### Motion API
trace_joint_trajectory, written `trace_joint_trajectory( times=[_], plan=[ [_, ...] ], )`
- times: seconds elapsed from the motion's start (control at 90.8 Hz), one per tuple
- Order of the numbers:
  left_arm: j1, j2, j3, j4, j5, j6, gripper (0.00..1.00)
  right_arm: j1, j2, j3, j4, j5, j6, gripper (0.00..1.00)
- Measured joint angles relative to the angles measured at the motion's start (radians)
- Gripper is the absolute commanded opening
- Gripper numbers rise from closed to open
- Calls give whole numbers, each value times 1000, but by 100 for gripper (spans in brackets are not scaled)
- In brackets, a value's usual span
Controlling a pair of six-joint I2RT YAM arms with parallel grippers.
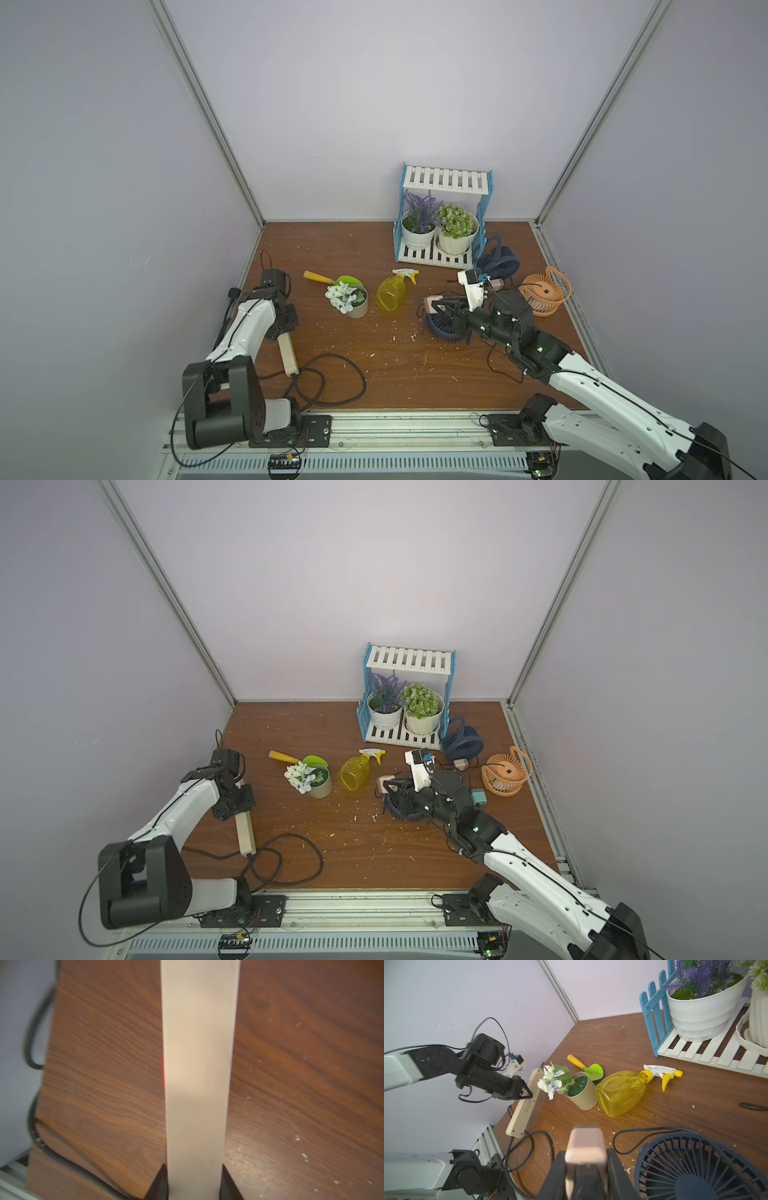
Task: Plug the desk fan into the power strip
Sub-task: Pick up the socket from the center of the board, then place the socket at the center of the board.
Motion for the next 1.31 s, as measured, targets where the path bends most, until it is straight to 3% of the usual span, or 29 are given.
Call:
trace_joint_trajectory(
  times=[0.165, 0.242, 0.297, 0.451, 0.572, 0.925, 1.178, 1.31],
  plan=[
    [-145, -228, 1, -6, -128, 32, 9, -6, 0, 0, -7, 16, -12, 1],
    [-275, -311, 10, -16, -233, 66, 8, -16, 3, 2, -11, 16, -19, 1],
    [-417, -341, 36, -29, -311, 104, 8, -31, 13, 7, -17, 15, -24, 1],
    [-845, -274, 148, -19, -552, 222, 6, -108, 51, 13, -22, 15, -30, 0],
    [-1034, -155, 196, -3, -626, 238, 6, -171, 60, 13, -26, 16, -30, 0],
    [-1253, 11, 205, -14, -607, 102, 5, -262, 0, 13, -99, 38, -39, 1],
    [-1267, 108, 98, 39, -521, -35, 4, -279, 0, 13, -119, 38, -39, 1],
    [-1268, 223, 79, 47, -520, -79, 1, -280, 10, 13, -111, 30, -32, 1]
  ],
)
